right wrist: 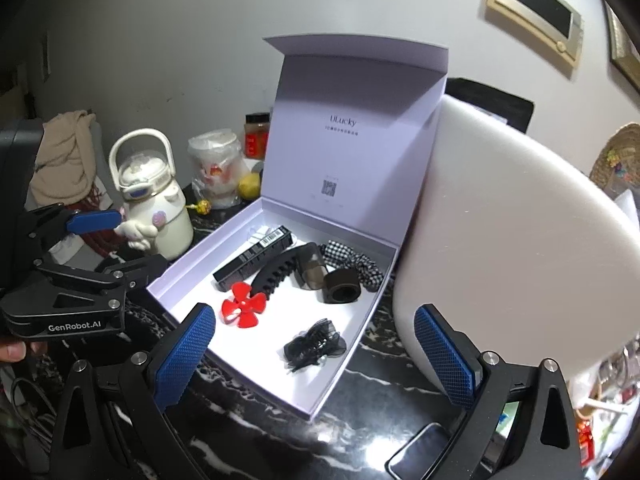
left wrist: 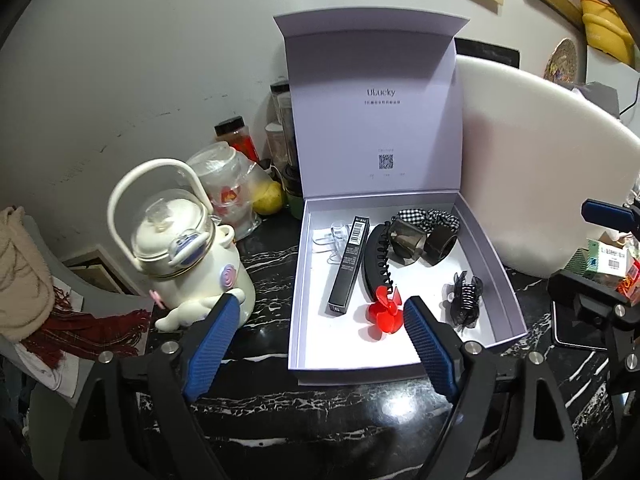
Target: Organize rigid objects
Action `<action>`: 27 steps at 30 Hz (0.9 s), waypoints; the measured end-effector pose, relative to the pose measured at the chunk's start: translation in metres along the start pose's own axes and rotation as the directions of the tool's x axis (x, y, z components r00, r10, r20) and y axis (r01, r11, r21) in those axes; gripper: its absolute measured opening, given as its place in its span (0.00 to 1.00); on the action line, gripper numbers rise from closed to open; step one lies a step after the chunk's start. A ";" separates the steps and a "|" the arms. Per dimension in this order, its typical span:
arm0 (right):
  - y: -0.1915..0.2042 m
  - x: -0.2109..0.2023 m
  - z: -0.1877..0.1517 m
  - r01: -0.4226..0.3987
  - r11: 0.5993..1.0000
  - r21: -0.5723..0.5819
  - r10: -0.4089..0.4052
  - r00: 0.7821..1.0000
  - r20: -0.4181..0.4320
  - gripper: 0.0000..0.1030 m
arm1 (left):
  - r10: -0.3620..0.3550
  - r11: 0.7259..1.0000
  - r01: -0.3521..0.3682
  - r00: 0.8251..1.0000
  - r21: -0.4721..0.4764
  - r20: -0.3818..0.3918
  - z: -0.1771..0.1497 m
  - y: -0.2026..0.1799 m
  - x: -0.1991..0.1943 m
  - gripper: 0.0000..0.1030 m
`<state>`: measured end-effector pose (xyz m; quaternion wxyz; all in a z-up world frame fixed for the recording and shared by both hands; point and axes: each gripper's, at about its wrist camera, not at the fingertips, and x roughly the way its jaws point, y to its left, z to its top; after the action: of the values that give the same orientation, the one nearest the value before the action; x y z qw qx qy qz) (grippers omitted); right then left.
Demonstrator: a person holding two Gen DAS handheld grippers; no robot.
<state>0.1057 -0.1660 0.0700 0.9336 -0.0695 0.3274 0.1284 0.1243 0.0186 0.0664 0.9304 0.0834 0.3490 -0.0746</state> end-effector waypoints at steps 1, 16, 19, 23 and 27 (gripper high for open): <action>0.001 -0.003 -0.001 0.002 1.000 0.000 -0.002 1.000 0.004 0.99 | 0.001 1.000 -0.001 1.000 -0.002 0.005 -0.001 0.000 -0.003 0.88; 0.014 -0.052 -0.025 0.020 1.000 -0.008 -0.020 0.998 0.056 0.99 | -0.007 1.000 0.007 0.999 -0.005 0.052 -0.024 -0.009 -0.052 0.89; 0.016 -0.058 -0.031 0.013 1.000 -0.005 -0.012 0.998 0.060 0.99 | -0.008 1.000 0.008 0.998 -0.010 0.062 -0.028 -0.010 -0.062 0.89; 0.019 -0.067 -0.038 0.005 1.000 -0.001 -0.005 0.998 0.064 0.99 | -0.011 1.000 0.012 0.998 -0.013 0.069 -0.033 -0.013 -0.070 0.98; 0.021 -0.068 -0.045 -0.003 1.000 0.005 0.003 0.999 0.054 0.99 | 0.002 1.000 -0.001 0.995 -0.011 0.097 -0.038 -0.016 -0.077 1.00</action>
<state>0.0220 -0.1691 0.0763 0.9421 -0.0633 0.3024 0.1307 0.0391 0.0168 0.0877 0.9467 0.0749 0.3038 -0.0760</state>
